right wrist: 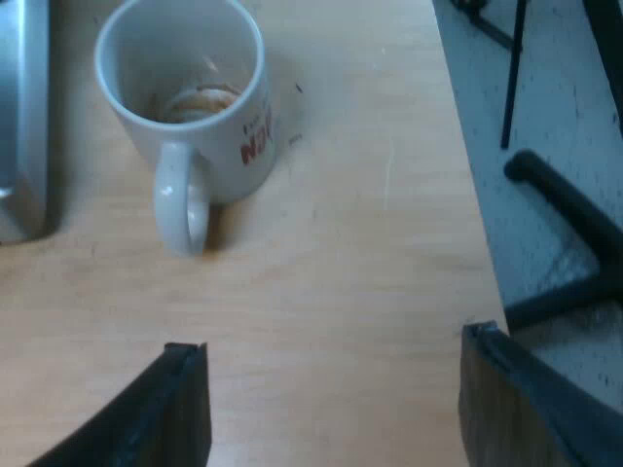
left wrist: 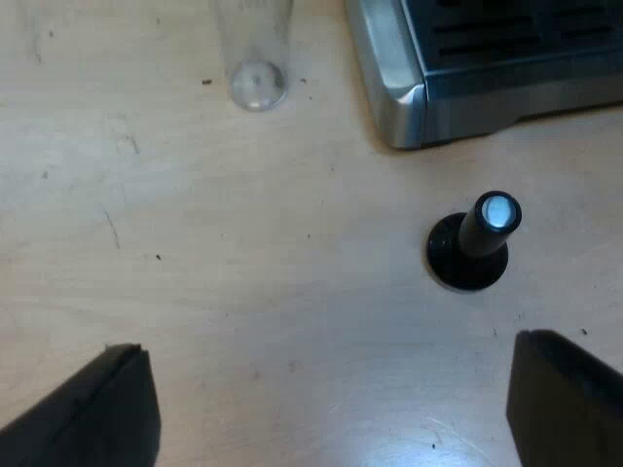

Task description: Remove mug from coffee machine

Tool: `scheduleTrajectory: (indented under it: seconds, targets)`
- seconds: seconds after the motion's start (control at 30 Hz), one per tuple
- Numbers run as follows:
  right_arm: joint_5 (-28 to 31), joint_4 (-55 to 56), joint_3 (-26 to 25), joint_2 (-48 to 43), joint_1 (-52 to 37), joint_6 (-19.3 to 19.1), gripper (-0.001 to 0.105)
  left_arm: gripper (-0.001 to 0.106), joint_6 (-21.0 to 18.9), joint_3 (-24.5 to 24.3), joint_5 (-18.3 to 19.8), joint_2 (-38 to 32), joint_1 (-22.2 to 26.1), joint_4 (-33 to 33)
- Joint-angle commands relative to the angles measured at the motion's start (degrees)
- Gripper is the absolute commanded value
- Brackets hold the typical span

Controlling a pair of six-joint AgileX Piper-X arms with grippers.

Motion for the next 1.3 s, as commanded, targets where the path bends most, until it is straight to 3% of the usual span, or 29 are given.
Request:
scheduleTrajectory:
  seconds: [0.03, 0.23, 0.37, 0.63, 0.77, 0.9, 1.3]
  targets:
    - [0.37, 0.54, 1.38, -7.84, -0.25, -1.04, 0.058, 0.079, -0.06, -0.45, -0.95, -2.38, -0.04, 0.11]
    - [2.02, 0.54, 5.38, -18.49, -0.25, -0.42, 0.058, 0.079, -0.06, -0.45, -0.95, -14.98, -0.04, 0.11]
    - [6.15, 0.54, 7.88, -25.67, -0.25, 4.06, 0.058, 0.079, -0.06, -0.45, -0.95, -21.81, -0.04, 1.32]
    - [10.58, 0.54, 9.93, -37.26, -0.25, 4.26, 0.058, 0.079, -0.06, -0.45, -0.60, -32.02, -0.04, 5.34]
    - [11.65, 1.14, 9.73, -40.65, -0.25, 4.26, 0.058, 0.079, -0.06, -1.05, -0.93, -31.72, 0.07, 11.72]
    - [11.99, 1.40, 10.28, -40.37, -0.25, 4.15, 0.058, 0.079, -0.06, -1.05, -0.91, -31.72, 0.07, 11.84]
    - [11.86, -1.32, 16.70, -40.37, -0.25, 5.54, 0.058, 0.079, 0.07, 2.36, -0.91, -31.72, 0.07, 0.96]
